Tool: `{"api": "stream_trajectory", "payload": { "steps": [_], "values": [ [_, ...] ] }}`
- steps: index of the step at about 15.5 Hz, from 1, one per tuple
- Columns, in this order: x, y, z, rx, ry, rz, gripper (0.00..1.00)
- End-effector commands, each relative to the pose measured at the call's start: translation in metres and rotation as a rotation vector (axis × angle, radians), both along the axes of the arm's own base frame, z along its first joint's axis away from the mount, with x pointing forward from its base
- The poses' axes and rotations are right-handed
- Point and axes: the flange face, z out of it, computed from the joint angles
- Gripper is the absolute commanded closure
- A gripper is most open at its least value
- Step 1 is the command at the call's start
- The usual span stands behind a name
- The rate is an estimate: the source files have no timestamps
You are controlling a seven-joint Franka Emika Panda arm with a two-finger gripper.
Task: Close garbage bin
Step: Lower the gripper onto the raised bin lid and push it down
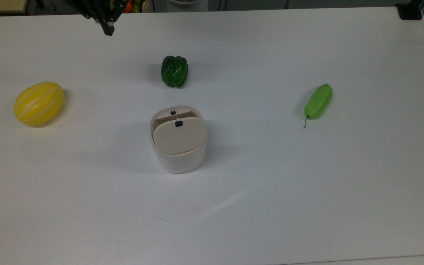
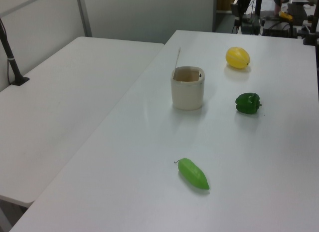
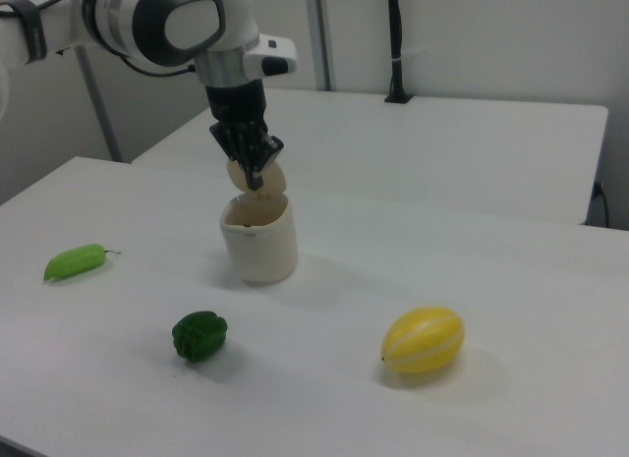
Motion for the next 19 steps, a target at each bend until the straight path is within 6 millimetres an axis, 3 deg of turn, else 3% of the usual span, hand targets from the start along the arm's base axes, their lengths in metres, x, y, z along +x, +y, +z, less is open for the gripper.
{"api": "stream_trajectory", "payload": {
  "steps": [1, 3, 6, 11, 14, 19],
  "values": [
    [0.027, 0.027, 0.018, -0.007, -0.146, 0.013, 1.0],
    [0.04, 0.043, 0.022, -0.022, -0.231, 0.052, 1.0],
    [0.081, 0.084, 0.016, -0.037, -0.439, 0.074, 1.0],
    [0.127, 0.129, -0.027, -0.018, -0.6, 0.069, 1.0],
    [0.14, 0.14, -0.052, -0.023, -0.607, 0.087, 1.0],
    [0.123, 0.149, -0.08, 0.018, -0.365, 0.235, 1.0]
  ]
}}
